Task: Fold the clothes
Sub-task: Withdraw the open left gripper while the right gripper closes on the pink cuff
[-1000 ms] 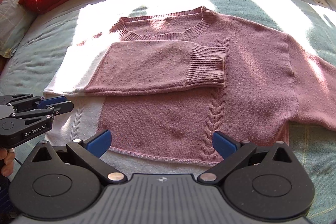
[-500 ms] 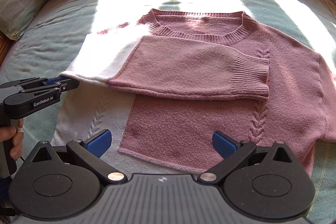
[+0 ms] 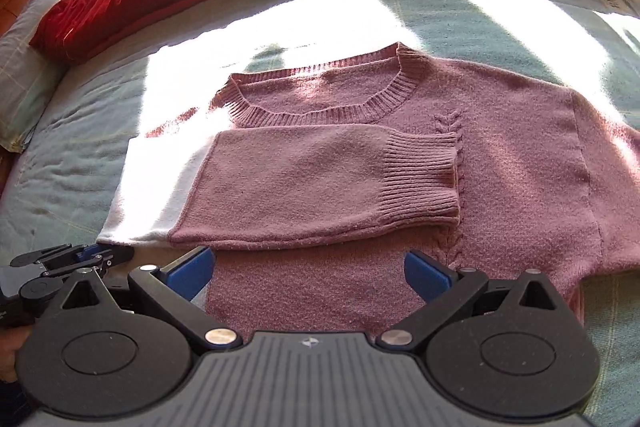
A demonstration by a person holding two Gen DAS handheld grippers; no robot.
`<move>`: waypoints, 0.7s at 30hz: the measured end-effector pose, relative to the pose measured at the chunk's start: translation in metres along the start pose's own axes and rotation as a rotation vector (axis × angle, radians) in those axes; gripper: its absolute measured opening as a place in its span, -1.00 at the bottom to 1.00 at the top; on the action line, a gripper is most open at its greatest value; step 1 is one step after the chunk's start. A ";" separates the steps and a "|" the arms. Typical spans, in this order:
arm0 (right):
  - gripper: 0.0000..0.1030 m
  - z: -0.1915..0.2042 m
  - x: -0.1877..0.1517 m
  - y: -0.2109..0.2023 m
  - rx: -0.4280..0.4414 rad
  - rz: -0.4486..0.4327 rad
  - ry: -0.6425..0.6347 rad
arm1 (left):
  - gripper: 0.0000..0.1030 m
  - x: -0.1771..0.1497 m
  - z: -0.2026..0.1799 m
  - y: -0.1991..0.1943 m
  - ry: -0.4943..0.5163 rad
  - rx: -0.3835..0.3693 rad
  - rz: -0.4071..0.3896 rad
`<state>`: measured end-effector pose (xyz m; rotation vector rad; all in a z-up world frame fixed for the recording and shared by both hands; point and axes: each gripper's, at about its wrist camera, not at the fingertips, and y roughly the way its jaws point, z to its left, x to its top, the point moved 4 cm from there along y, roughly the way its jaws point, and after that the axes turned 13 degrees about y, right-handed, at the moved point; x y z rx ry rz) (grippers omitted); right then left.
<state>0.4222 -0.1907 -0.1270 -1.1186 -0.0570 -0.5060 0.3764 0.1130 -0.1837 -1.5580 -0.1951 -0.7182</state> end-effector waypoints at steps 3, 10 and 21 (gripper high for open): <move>0.78 -0.027 0.012 0.007 0.094 0.007 0.153 | -0.62 0.000 0.001 0.000 -0.003 -0.006 0.000; 0.36 -0.094 0.019 0.036 0.238 0.006 0.553 | -0.62 0.000 0.004 0.001 -0.027 -0.025 0.000; -0.85 -0.105 0.028 0.010 0.247 -0.113 0.625 | -0.62 0.000 0.007 0.003 -0.045 -0.034 0.010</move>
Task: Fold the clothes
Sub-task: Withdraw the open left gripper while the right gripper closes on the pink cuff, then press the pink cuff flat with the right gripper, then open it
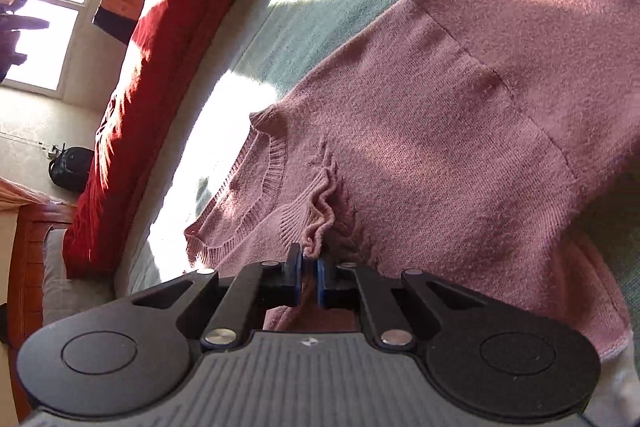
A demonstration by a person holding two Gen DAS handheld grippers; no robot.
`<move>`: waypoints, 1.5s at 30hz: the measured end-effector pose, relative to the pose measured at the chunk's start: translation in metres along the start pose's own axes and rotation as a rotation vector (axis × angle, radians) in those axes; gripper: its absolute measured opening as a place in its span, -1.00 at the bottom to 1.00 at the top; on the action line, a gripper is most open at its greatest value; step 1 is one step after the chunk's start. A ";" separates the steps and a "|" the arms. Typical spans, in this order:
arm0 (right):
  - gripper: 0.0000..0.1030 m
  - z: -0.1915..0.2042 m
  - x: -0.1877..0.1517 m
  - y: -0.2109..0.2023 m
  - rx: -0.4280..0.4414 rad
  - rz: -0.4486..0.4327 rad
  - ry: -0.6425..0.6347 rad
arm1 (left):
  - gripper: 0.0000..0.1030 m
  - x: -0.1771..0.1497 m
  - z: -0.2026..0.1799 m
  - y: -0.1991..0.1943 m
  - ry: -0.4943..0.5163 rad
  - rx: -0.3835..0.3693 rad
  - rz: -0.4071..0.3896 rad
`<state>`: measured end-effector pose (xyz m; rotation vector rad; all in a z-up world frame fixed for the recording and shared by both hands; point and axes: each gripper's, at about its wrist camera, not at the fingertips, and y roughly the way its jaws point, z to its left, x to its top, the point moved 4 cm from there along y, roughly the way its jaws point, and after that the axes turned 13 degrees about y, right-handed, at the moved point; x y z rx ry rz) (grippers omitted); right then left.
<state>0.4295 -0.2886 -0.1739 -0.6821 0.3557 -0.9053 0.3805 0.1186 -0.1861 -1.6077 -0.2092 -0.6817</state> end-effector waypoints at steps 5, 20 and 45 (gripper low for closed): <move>-0.85 -0.001 -0.003 0.001 -0.073 -0.023 -0.082 | -0.62 0.000 0.001 0.001 -0.006 -0.006 0.002; -0.84 -0.008 -0.005 0.008 -0.167 -0.043 -0.118 | -0.38 0.032 -0.001 -0.043 0.086 -0.025 -0.067; -0.83 -0.014 -0.003 0.012 -0.144 -0.035 -0.094 | -0.38 0.022 0.005 -0.014 0.067 -0.060 -0.002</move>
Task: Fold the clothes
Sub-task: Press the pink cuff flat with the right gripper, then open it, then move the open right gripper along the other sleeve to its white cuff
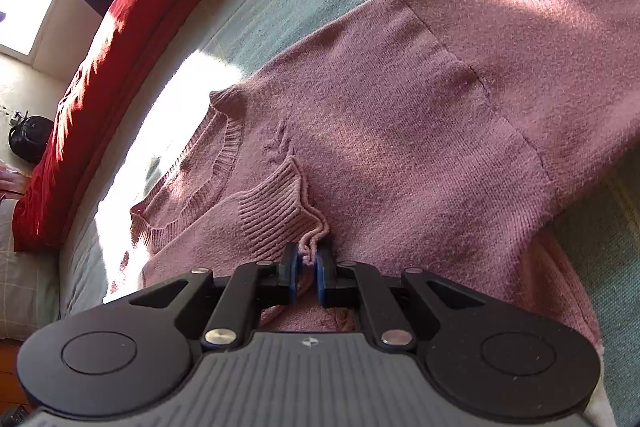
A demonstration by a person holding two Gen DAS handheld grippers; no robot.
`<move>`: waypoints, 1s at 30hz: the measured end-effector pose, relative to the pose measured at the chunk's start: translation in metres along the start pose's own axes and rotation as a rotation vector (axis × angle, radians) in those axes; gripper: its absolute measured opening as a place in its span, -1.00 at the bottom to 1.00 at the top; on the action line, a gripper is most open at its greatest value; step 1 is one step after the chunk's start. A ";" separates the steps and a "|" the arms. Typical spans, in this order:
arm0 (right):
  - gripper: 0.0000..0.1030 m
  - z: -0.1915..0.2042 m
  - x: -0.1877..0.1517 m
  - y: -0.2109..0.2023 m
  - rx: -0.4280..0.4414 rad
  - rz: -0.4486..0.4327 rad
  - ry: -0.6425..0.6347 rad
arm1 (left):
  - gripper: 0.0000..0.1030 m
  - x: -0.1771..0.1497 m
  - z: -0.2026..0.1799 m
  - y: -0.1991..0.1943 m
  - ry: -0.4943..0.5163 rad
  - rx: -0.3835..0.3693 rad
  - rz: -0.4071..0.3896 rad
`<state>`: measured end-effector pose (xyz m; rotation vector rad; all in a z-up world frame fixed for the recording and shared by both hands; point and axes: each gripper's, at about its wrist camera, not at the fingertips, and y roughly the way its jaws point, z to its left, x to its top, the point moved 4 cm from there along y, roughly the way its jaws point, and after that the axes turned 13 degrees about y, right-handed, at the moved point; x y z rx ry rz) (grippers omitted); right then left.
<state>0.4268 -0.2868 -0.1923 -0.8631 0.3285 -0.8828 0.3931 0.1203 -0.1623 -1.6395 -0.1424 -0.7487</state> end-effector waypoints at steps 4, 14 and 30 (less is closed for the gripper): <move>-0.83 -0.001 0.000 0.000 0.005 -0.002 0.002 | -0.37 0.029 0.005 0.003 0.013 0.002 -0.060; -0.70 0.001 0.001 -0.008 -0.002 -0.005 0.022 | -0.37 0.039 0.015 0.027 -0.036 0.068 0.001; -0.09 0.059 -0.022 0.006 -0.063 0.008 -0.335 | -0.26 0.026 -0.035 0.032 0.037 0.016 0.061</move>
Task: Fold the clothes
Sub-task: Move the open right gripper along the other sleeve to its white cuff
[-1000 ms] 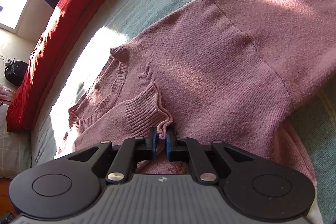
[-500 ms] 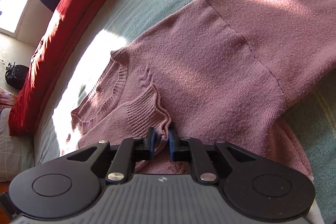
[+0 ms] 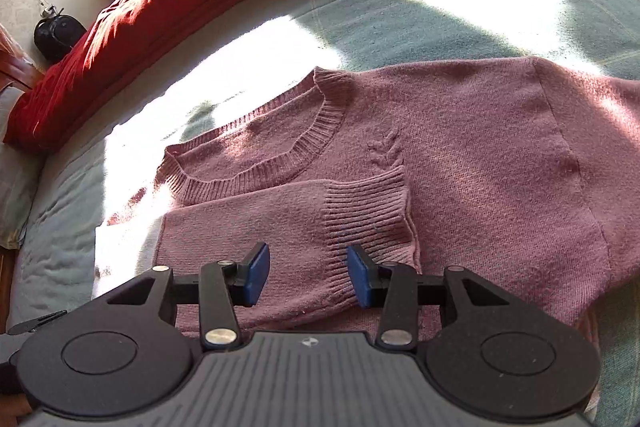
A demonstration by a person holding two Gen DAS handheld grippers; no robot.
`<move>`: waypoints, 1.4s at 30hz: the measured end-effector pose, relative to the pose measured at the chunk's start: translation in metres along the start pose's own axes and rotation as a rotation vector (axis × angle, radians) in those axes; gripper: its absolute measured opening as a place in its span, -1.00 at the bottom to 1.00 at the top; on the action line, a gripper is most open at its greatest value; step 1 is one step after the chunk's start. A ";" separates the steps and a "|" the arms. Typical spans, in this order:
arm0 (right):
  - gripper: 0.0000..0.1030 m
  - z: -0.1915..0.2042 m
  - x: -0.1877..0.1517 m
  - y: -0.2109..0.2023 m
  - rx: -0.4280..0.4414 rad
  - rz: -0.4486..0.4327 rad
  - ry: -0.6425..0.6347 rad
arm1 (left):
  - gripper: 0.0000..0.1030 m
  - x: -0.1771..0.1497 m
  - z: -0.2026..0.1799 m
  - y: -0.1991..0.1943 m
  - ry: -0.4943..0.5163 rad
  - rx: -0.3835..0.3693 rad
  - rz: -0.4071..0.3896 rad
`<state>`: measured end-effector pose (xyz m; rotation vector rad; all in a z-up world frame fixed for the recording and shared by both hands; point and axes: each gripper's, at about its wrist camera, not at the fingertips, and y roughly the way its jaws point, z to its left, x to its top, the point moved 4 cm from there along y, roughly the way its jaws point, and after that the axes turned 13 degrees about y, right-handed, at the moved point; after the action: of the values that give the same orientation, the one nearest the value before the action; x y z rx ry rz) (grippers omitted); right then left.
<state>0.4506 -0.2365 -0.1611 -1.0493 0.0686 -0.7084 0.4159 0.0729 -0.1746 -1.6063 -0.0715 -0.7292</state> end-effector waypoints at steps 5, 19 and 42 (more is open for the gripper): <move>-0.10 -0.020 0.009 -0.015 -0.024 -0.035 0.043 | -0.27 0.009 -0.010 -0.006 0.022 -0.017 0.002; 0.05 -0.082 0.000 -0.056 -0.027 0.007 0.078 | -0.27 0.086 -0.125 0.010 0.138 -0.147 -0.082; 0.14 -0.233 0.028 -0.149 -0.012 -0.091 0.343 | -0.25 0.118 -0.303 0.055 0.237 -0.309 -0.065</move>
<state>0.3095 -0.4760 -0.1530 -0.9375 0.3225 -0.9672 0.4110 -0.2565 -0.1681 -1.8028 0.1695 -1.0144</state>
